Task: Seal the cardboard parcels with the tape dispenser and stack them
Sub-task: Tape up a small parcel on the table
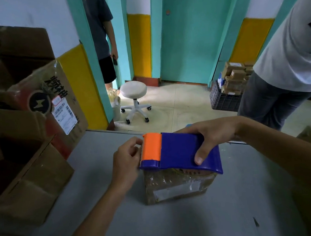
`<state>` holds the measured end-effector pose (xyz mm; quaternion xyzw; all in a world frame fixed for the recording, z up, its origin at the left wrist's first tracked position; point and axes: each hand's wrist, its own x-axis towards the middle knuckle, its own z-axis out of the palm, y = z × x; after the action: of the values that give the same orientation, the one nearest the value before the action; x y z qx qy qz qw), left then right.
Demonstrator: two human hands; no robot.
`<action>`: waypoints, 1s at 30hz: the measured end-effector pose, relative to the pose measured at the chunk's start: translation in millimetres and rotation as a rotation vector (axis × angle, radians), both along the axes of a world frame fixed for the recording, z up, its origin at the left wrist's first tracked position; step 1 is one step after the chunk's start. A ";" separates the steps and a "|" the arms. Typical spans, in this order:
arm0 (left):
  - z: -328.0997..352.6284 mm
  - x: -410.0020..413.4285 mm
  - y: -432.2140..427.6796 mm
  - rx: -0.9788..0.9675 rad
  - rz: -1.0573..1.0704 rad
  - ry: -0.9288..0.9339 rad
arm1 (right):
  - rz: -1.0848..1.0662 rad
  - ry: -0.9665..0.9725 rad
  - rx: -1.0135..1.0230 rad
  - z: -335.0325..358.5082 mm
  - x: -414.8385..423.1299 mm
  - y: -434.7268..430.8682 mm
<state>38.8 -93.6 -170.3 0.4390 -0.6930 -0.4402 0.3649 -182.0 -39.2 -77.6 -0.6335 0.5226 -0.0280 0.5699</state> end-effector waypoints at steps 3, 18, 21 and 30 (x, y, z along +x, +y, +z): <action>-1.9 -4.5 6.3 0.007 0.082 0.055 | -0.018 -0.059 0.010 -1.5 -4.6 0.8; 2.6 12.4 25.6 -0.038 0.379 0.043 | 0.070 0.083 -0.018 24.3 -38.9 11.4; -2.9 30.1 18.3 -0.009 0.450 0.035 | 0.025 0.144 0.057 32.3 -60.8 17.8; -7.7 18.6 -5.1 0.075 0.470 0.021 | 0.010 0.336 0.118 26.9 -78.2 -18.9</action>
<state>57.4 -98.7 -177.9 0.5968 -0.5511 -0.3733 0.4481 -260.1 -58.1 -50.8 -0.5973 0.6080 0.1120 0.5110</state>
